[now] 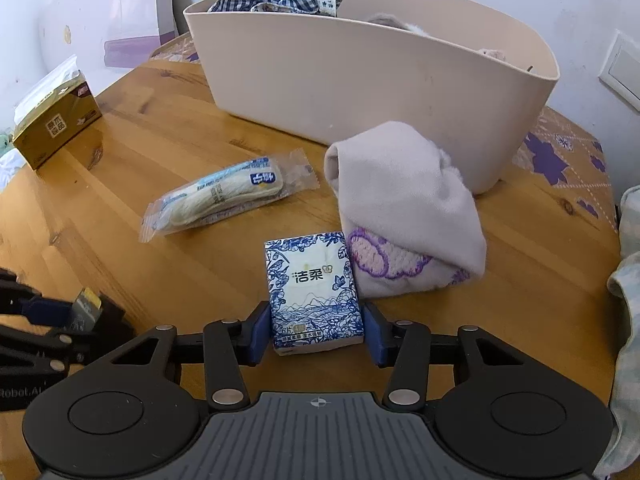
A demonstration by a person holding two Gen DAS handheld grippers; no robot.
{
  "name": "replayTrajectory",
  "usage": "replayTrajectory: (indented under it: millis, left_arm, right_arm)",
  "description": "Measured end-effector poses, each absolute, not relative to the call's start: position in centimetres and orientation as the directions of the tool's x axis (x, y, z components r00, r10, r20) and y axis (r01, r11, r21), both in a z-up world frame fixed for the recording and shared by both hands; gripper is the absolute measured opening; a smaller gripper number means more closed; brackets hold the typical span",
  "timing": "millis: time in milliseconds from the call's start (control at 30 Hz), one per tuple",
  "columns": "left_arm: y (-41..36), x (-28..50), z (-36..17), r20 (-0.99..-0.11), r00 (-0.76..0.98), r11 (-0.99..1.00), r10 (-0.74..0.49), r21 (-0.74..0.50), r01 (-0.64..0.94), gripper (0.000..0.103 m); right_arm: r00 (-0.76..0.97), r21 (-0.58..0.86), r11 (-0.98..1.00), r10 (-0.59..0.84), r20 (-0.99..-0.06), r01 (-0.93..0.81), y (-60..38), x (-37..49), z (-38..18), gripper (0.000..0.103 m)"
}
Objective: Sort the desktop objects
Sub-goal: 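Grasp the small black box with the left tool while the right tool grasps the blue-white tissue pack, then lift the black box and tissue pack and carry both over the basket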
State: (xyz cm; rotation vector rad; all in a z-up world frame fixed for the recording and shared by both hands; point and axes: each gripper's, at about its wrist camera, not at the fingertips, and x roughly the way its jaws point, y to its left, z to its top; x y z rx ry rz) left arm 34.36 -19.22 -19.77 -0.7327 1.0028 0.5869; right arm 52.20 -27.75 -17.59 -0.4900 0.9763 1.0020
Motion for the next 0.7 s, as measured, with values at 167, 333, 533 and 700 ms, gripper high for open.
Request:
replayTrajectory:
  millis: [167,333,533,700]
  left_arm:
    - [-18.9,33.6,-19.3,-0.892,0.441,0.64,0.101,-0.281,-0.715,0.032]
    - [-18.7,33.1,-18.3,-0.882,0.461,0.67,0.099,-0.284,-0.686,0.032]
    - [-18.0,32.6,-16.8,-0.864,0.49,0.687,0.11,-0.29,-0.666,0.032]
    - [-17.2,32.5,-15.7,-0.851,0.515,0.699,0.108,-0.303,-0.647,0.032]
  right_arm:
    - [0.182,0.097,0.499,0.48,-0.858,-0.861,-28.8,51.6,-17.1,0.044]
    - [0.167,0.139,0.511,0.506,-0.846,-0.848,-29.8,51.1,-16.1,0.043]
    - [0.183,0.158,0.534,0.529,-0.829,-0.831,-31.0,50.8,-14.4,0.043]
    - [0.216,0.158,0.557,0.546,-0.809,-0.815,-32.0,50.8,-12.7,0.043]
